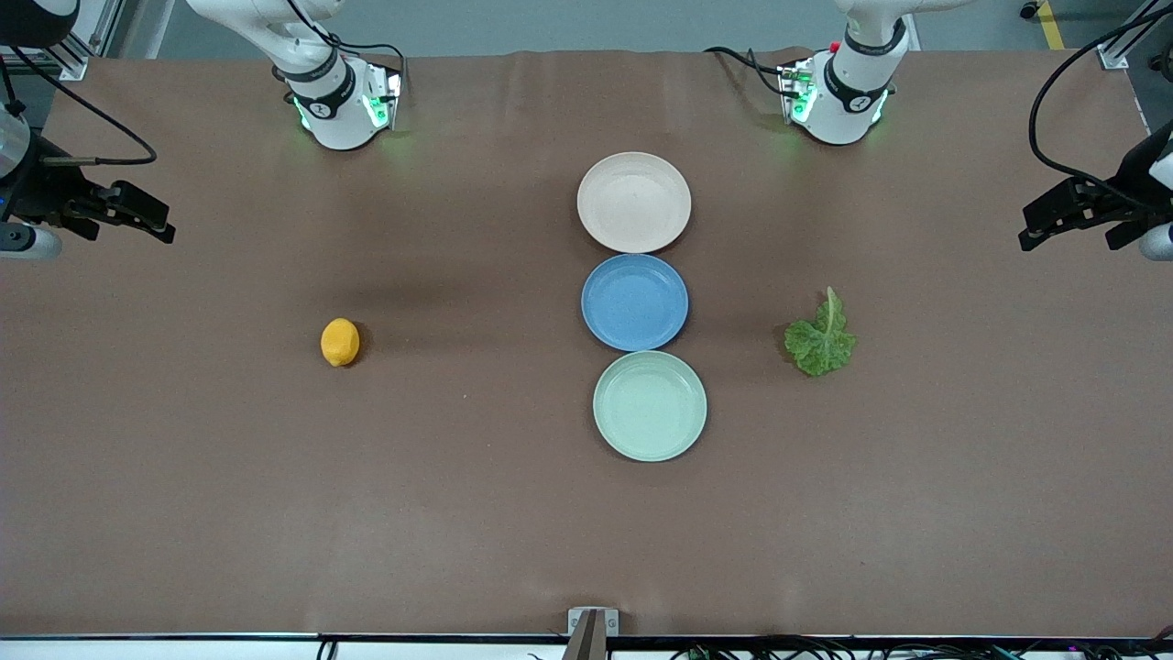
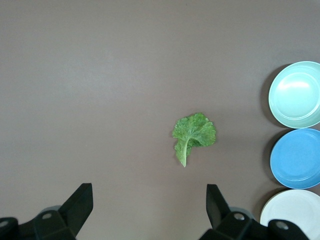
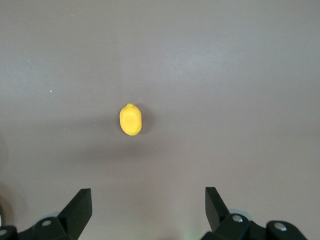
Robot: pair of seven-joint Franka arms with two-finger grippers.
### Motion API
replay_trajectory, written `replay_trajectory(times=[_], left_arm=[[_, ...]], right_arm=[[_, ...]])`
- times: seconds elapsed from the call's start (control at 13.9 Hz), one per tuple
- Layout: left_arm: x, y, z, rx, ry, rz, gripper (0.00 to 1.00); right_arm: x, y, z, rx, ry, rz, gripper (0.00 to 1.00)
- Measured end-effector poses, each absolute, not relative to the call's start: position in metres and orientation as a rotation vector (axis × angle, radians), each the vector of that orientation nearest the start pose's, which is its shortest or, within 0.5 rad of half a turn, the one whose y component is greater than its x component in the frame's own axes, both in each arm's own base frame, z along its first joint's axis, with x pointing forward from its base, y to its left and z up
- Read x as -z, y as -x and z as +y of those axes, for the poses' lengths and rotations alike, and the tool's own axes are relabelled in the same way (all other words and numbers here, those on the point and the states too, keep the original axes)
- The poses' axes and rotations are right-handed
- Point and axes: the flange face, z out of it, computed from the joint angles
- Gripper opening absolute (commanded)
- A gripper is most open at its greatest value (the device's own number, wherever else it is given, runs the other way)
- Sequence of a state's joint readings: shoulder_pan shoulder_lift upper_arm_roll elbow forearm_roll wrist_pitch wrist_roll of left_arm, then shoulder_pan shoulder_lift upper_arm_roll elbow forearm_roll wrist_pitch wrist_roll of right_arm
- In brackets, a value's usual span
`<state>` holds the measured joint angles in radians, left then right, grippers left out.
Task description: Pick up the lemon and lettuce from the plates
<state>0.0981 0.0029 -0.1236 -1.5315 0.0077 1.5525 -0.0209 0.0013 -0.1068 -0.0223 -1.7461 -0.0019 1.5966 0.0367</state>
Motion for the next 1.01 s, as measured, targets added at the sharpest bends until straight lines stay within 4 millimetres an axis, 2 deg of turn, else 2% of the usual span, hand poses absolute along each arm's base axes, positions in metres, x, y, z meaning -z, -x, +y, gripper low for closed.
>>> replay_trajectory(times=[0.57, 1.01], left_arm=[[-0.6374, -0.5552, -0.0157, 0.022, 3.135, 0.014, 1.0], [-0.6372, -0.5551, -0.02, 0.021, 3.134, 0.026, 1.0]], right_arm=[[-0.604, -0.5243, -0.0121, -0.005, 3.14, 0.09, 1.0], [-0.6048, -0.5251, -0.018, 0.009, 3.141, 0.027, 1.0]])
